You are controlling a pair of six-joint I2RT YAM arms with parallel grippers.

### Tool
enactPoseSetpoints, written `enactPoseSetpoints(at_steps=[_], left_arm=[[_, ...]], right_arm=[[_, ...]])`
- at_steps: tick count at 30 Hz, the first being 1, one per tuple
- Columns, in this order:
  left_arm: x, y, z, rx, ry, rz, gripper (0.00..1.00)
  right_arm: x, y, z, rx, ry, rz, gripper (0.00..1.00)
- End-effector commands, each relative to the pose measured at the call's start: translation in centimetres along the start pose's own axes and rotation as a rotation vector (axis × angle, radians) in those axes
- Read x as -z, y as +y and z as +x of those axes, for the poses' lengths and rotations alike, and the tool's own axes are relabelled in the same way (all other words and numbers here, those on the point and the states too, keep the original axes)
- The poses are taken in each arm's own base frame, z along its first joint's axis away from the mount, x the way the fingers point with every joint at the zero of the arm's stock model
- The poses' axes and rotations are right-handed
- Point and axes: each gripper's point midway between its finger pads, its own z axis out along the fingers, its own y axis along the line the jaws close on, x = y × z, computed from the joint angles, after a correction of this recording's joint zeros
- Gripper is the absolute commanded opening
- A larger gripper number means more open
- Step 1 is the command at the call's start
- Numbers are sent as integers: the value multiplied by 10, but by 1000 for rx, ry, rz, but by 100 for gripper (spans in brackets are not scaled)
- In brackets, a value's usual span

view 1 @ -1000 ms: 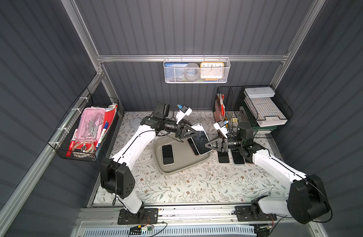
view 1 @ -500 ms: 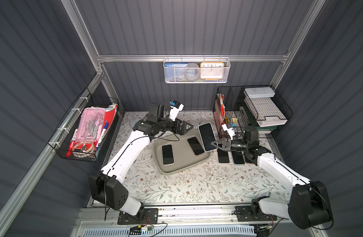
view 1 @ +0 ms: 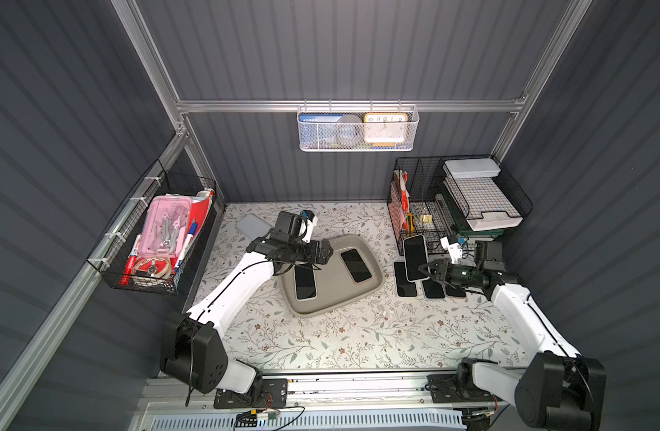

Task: Take the phone out of the storage box
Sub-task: Place the phone at the center of the board.

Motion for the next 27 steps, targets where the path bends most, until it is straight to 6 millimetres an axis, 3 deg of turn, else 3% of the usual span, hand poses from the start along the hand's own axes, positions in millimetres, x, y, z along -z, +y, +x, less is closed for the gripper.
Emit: enactPoseSetpoints(at_steps=[1, 12, 27], left_arm=[[7, 2, 1, 6, -13, -20, 99], [-6, 1, 10, -15, 21, 5, 99], [-8, -2, 11, -26, 30, 27, 99]], right_arm=[[-3, -13, 8, -7, 47, 33, 0], [-28, -54, 19, -118, 138, 89, 0], [-50, -86, -1, -172, 181, 145, 1]])
